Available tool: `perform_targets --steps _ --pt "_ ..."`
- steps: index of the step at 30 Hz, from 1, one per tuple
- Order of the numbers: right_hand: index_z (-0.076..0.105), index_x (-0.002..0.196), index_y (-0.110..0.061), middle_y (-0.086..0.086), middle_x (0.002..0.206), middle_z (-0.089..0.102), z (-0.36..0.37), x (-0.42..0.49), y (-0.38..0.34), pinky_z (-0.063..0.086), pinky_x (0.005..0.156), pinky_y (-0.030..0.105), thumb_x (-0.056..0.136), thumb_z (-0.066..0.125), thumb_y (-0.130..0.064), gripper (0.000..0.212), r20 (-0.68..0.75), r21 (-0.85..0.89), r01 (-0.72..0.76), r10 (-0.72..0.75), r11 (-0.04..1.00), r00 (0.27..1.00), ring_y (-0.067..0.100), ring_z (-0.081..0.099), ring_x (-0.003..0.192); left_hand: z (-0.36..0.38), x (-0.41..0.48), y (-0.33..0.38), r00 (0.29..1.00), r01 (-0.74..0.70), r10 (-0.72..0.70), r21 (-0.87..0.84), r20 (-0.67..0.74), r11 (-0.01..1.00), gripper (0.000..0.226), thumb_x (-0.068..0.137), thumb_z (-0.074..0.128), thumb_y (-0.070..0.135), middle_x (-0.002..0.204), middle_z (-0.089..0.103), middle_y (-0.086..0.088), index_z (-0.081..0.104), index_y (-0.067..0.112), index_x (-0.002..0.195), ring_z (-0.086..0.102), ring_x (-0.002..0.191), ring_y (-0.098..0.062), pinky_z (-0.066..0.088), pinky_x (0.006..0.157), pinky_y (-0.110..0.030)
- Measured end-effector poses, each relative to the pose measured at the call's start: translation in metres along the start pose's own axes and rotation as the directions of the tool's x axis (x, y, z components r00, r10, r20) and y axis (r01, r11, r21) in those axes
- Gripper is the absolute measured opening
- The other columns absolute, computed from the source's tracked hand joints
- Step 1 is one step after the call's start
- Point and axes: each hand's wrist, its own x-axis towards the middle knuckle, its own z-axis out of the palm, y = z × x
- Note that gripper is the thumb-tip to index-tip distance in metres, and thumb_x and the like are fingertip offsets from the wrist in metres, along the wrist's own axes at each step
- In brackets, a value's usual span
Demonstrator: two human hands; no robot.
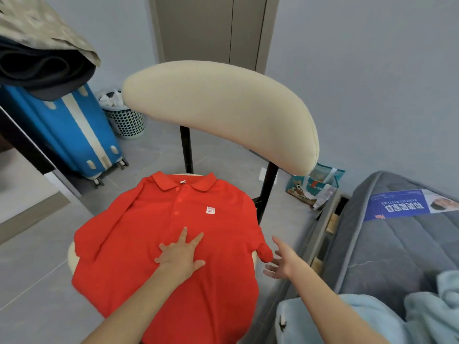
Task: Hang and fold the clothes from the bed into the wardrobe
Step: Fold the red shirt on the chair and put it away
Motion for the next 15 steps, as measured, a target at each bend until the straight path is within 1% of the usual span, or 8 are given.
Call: perform_targets --steps 2,4,7,9,10,12,13,15 --pt "0.057 0.106 -0.006 0.014 0.098 0.063 0.001 0.009 0.003 0.048 0.091 0.044 0.091 0.052 -0.058 0.054 0.126 0.066 -0.071 0.062 0.995 0.990 0.031 0.059 0.096 -0.002 0.003 -0.003 1.000 -0.024 0.024 0.035 -0.005 0.999 0.077 0.091 0.051 0.056 0.162 -0.007 -0.002 0.003 0.045 0.150 0.031 0.138 -0.038 0.031 0.112 -0.053" --pt "0.064 0.095 -0.009 0.012 0.081 0.070 0.006 0.012 0.001 0.056 0.074 0.038 0.090 0.055 -0.057 0.049 0.177 0.120 -0.068 0.046 0.990 0.983 0.027 0.064 0.081 -0.002 0.005 -0.005 0.999 -0.042 0.043 0.065 -0.012 0.997 0.079 0.090 0.053 0.056 0.162 -0.003 -0.004 0.004 0.044 0.150 0.034 0.138 -0.034 0.030 0.113 -0.048" --pt "0.060 0.105 -0.012 0.010 0.066 0.071 0.018 0.008 -0.006 0.057 0.047 0.032 0.093 0.061 -0.035 0.026 0.170 0.148 -0.012 -0.013 0.989 0.985 0.024 0.065 0.069 -0.003 0.009 -0.005 0.999 -0.052 0.053 0.077 -0.012 0.996 0.082 0.088 0.056 0.056 0.162 0.000 -0.005 0.005 0.044 0.151 0.035 0.138 -0.033 0.029 0.114 -0.047" --pt "0.055 0.112 -0.014 0.010 0.065 0.070 0.020 0.005 -0.012 0.055 0.042 0.029 0.096 0.058 -0.022 0.019 0.122 0.214 0.068 -0.096 0.974 0.988 0.024 0.067 0.060 -0.003 0.010 -0.004 0.999 -0.051 0.052 0.081 -0.008 0.995 0.083 0.088 0.057 0.055 0.162 0.001 -0.006 0.004 0.043 0.151 0.034 0.139 -0.032 0.028 0.114 -0.047" --pt "0.053 0.117 -0.013 0.011 0.076 0.072 0.019 0.004 -0.015 0.056 0.046 0.029 0.096 0.058 -0.018 0.022 0.098 0.251 0.124 -0.152 0.960 0.983 0.024 0.068 0.064 -0.003 0.011 -0.004 0.999 -0.051 0.051 0.083 -0.009 0.995 0.084 0.087 0.058 0.055 0.162 0.002 -0.006 0.005 0.043 0.151 0.034 0.139 -0.032 0.029 0.114 -0.047" --pt "0.051 0.128 -0.008 0.017 0.109 0.067 0.015 0.004 -0.021 0.057 0.070 0.039 0.094 0.060 -0.011 0.035 0.017 0.273 0.260 -0.275 0.926 0.961 0.029 0.065 0.090 -0.004 0.011 -0.004 0.998 -0.054 0.056 0.083 -0.018 0.995 0.085 0.086 0.059 0.057 0.161 0.004 -0.005 0.006 0.044 0.151 0.034 0.139 -0.031 0.030 0.113 -0.046" --pt "0.050 0.130 -0.006 0.019 0.119 0.062 0.013 0.003 -0.024 0.055 0.080 0.045 0.093 0.061 -0.008 0.039 -0.045 0.241 0.333 -0.332 0.912 0.942 0.031 0.061 0.098 -0.004 0.012 -0.005 0.998 -0.059 0.061 0.083 -0.027 0.995 0.085 0.085 0.060 0.058 0.161 0.006 -0.005 0.007 0.044 0.151 0.035 0.139 -0.031 0.031 0.113 -0.044" --pt "0.051 0.123 -0.006 0.017 0.120 0.061 0.011 -0.003 -0.028 0.052 0.084 0.045 0.091 0.063 -0.007 0.034 -0.158 0.152 0.440 -0.418 0.885 0.895 0.029 0.060 0.096 -0.004 0.012 -0.006 0.996 -0.069 0.073 0.088 -0.049 0.994 0.085 0.083 0.060 0.060 0.161 0.010 -0.005 0.009 0.045 0.150 0.036 0.138 -0.029 0.034 0.111 -0.040"
